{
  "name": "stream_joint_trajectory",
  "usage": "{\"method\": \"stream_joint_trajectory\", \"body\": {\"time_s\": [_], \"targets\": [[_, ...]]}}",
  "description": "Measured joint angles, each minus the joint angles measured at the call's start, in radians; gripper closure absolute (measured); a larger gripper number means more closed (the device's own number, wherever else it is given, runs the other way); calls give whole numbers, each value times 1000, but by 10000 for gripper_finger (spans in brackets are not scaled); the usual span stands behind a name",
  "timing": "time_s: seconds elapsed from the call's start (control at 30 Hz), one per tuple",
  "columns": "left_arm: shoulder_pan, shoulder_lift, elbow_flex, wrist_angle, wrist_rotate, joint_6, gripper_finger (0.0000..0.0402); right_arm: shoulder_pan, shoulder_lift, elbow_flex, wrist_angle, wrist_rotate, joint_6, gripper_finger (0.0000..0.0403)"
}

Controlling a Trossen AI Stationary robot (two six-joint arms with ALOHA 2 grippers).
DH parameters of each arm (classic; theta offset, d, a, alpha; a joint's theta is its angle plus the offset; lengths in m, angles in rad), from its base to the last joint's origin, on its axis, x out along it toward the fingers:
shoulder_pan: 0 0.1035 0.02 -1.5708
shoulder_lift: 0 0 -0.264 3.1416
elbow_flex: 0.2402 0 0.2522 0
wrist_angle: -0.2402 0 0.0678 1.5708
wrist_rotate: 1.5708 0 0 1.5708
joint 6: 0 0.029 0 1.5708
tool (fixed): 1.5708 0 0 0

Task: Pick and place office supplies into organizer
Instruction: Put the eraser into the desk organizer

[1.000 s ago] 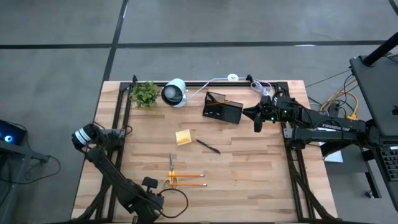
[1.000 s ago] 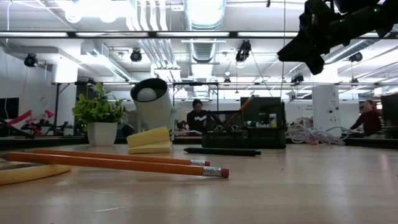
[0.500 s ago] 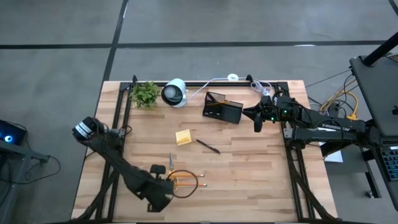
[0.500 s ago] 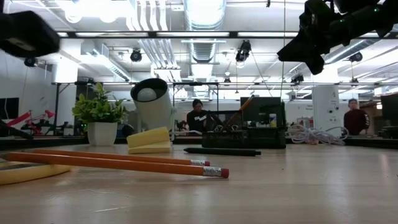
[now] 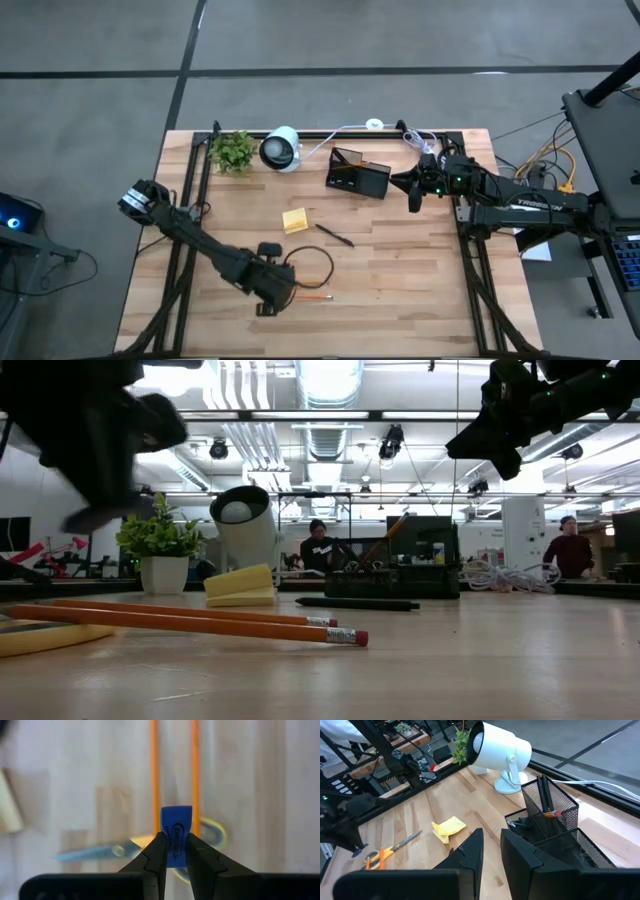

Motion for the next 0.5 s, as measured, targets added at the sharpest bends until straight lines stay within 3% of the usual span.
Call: {"method": "stream_joint_trajectory", "body": {"time_s": [0.5], "targets": [[209,-29,1,71,-87,128,359,0,0,0,0,0,0,346]]}}
